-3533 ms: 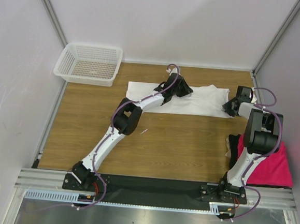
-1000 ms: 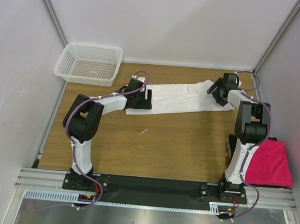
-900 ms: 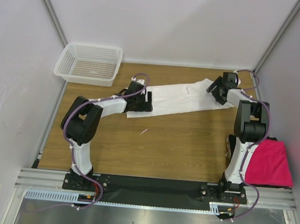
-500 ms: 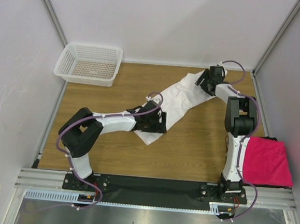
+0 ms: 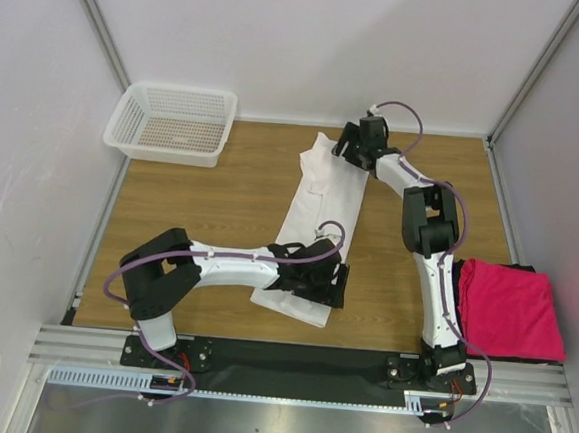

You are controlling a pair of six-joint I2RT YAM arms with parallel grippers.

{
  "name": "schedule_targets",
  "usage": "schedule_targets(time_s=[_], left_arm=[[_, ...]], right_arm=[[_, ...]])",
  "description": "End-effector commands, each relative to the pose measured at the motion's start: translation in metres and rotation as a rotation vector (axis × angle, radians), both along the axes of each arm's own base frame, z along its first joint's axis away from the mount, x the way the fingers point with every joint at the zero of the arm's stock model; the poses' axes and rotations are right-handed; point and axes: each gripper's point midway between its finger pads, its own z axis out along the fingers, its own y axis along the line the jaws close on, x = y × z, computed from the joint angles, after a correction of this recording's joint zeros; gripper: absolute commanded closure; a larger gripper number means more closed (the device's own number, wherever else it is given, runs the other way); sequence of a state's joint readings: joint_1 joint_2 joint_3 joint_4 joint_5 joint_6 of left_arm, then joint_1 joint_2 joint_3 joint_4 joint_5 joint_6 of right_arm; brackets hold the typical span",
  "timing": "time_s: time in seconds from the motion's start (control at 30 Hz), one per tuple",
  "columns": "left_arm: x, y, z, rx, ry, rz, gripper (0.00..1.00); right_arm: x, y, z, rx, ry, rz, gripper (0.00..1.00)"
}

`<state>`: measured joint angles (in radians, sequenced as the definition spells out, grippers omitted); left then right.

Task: Fold and stack the t-shirts
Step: Fold the tshirt

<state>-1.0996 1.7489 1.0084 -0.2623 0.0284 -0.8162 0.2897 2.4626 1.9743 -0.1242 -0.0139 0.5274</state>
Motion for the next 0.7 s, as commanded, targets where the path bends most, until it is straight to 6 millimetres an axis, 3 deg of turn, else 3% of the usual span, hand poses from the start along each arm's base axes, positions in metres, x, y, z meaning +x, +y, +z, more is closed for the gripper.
schedule_targets(time_s=[0.0, 0.2, 0.43, 0.67], left_arm=[[-0.059, 0.047, -0.052, 0.225, 0.201, -0.046, 0.18], [-0.064, 0.037, -0.047, 0.198, 0.199, -0.075, 0.18], [-0.065, 0.026, -0.041, 0.195, 0.191, -0.082, 0.18], [-0.064, 0.029, -0.040, 0.203, 0.182, -0.065, 0.18]], right_arm=[[-0.021, 0.028, -0.040, -0.037, 0.113, 0.077, 0.22], [-0.019, 0.063, -0.037, -0.038, 0.096, 0.135, 0.21], [-0.023, 0.089, -0.039, -0.003, 0.093, 0.169, 0.21], [-0.024, 0.094, -0.036, -0.013, 0.081, 0.187, 0.21]])
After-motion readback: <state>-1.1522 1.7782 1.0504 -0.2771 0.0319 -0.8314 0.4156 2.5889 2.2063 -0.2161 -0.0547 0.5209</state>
